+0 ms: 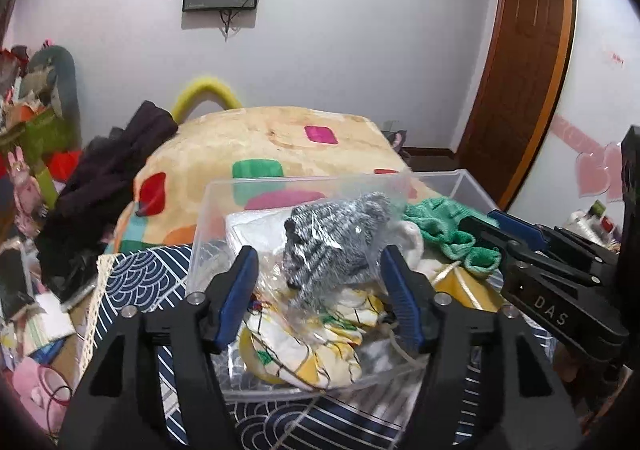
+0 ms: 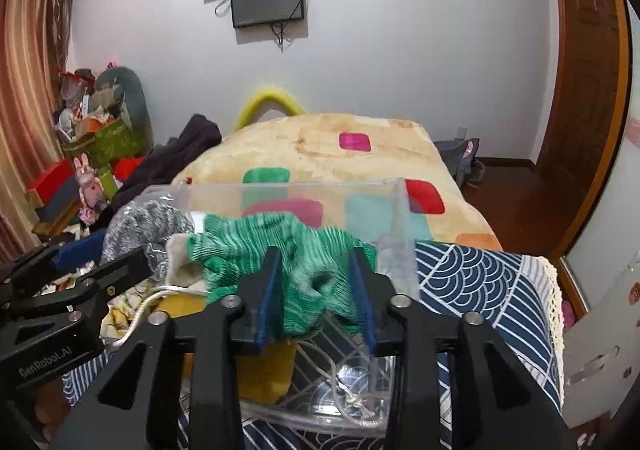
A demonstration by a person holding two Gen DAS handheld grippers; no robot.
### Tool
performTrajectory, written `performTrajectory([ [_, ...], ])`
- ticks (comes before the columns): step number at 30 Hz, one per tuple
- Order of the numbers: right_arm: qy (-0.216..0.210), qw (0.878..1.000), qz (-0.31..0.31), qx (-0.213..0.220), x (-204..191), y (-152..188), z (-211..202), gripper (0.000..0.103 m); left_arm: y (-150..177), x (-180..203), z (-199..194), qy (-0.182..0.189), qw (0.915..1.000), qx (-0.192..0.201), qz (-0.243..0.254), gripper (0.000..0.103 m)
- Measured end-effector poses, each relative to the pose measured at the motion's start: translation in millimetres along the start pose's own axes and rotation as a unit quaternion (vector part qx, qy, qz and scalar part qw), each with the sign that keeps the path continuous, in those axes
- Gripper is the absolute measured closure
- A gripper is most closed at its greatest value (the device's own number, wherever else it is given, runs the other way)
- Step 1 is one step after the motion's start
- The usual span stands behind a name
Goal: Organize soft objects
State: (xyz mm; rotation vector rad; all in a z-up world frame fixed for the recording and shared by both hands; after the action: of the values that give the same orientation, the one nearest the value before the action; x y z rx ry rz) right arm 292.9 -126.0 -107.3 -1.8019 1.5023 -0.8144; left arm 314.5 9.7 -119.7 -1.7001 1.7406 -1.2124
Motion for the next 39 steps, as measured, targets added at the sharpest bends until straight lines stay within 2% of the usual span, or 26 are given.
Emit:
performTrajectory([
  [5, -0.005, 1.000, 0.003, 0.025, 5.3, -10.0, -19.3, 0.062, -2.5, 10.3, -19.1, 0.002, 0.9998, 0.014, 0.014, 0.036],
  [8, 0.003, 0.999, -0.004, 0.050, 5.7, -16.5, -34.9, 0.056, -5.3, 18.4, -35.9, 0.000, 0.9991, 0.031, 0.028, 0.034],
  [14, -0.009, 0.996, -0.005, 0.094, 4.0, -25.4, -69.5, 0.051, -12.4, 28.1, -72.8, 0.002, 0.9969, 0.070, 0.035, 0.030],
  [24, -0.041, 0.983, 0.020, 0.175, 1.6, -32.7, -130.3, 0.021, -17.7, 50.8, -140.9, 0.012, 0.9886, 0.142, 0.048, 0.012],
  [27, -0.042, 0.979, 0.021, 0.201, -0.8, -32.4, -143.9, 0.018, -19.1, 59.0, -163.2, 0.011, 0.9836, 0.170, 0.059, 0.004],
  [33, -0.046, 0.973, 0.026, 0.224, -4.6, -30.2, -155.7, 0.005, -20.0, 66.3, -183.8, 0.003, 0.9788, 0.192, 0.070, 0.001],
  [39, -0.043, 0.970, 0.030, 0.236, -5.0, -28.9, -162.4, 0.002, -20.1, 68.1, -187.5, 0.002, 0.9777, 0.197, 0.072, 0.000],
])
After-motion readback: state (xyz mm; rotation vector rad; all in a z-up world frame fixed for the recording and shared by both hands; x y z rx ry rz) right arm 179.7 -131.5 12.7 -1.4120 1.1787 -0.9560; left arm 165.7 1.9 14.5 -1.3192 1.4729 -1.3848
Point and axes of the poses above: each gripper's, at about its wrist camera, not at the fingertips, and z roughly the way its jaws point, x to its right, y to its underside, the point moved 9 cm from there along z, roughly the way its jaws point, and after that the axes turned 12 degrees about y, right-handed, at the moved point
